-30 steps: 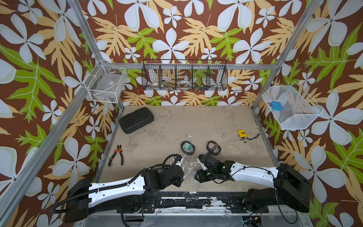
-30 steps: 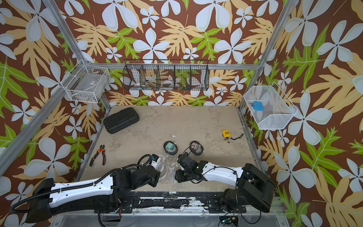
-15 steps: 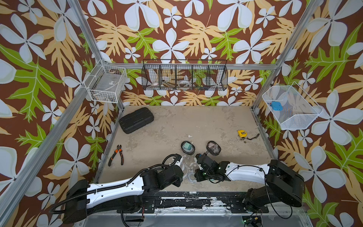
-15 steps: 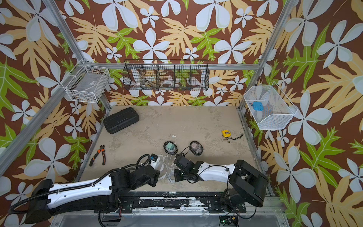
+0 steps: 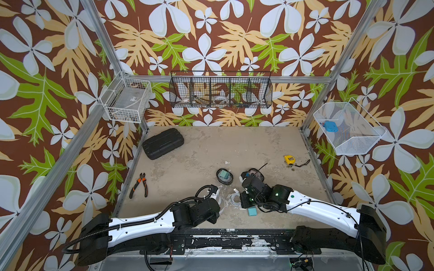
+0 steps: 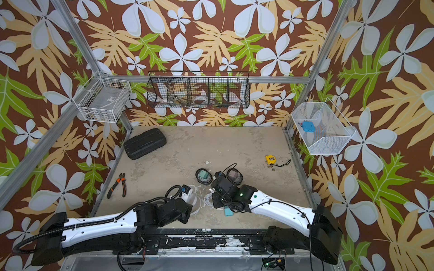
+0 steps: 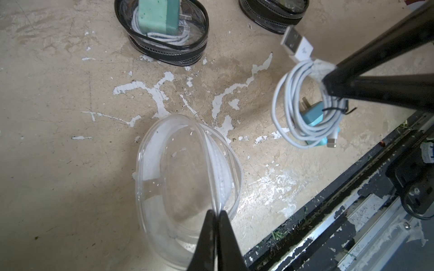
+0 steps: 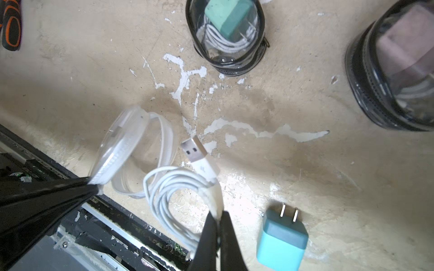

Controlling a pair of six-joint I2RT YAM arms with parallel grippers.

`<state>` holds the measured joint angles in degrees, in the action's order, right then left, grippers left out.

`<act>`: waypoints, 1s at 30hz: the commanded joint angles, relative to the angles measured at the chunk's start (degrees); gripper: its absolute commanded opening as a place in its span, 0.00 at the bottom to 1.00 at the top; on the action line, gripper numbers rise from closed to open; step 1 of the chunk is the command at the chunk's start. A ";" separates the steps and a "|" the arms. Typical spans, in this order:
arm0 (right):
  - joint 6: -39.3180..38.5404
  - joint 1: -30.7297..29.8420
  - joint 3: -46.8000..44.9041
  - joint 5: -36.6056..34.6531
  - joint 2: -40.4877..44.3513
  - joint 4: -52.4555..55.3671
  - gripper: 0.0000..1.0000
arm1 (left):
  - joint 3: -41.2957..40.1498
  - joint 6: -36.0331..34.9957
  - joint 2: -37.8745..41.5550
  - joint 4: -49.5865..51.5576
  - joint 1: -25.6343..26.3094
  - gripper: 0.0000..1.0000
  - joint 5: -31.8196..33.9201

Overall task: Pack away charging kits
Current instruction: Pick up the charging cable from the center of the board, then place the charging cable in the storage bag.

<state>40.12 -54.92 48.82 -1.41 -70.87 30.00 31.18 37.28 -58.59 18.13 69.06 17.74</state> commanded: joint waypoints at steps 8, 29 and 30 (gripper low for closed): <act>-2.80 -0.01 5.14 8.67 -5.29 -4.28 0.00 | -1.74 0.62 -0.29 -5.48 -0.06 0.00 -0.02; -4.74 -1.93 0.62 10.73 -13.36 -11.79 0.00 | -7.12 4.04 4.97 -11.95 -0.12 0.00 -0.98; -5.02 -2.52 1.76 10.83 -14.44 -11.79 0.00 | -7.39 3.96 5.29 -12.76 -0.09 0.00 -1.04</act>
<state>37.04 -56.40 48.40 10.07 -83.66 19.16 24.18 41.67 -54.00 9.13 69.06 17.15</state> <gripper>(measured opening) 0.051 0.061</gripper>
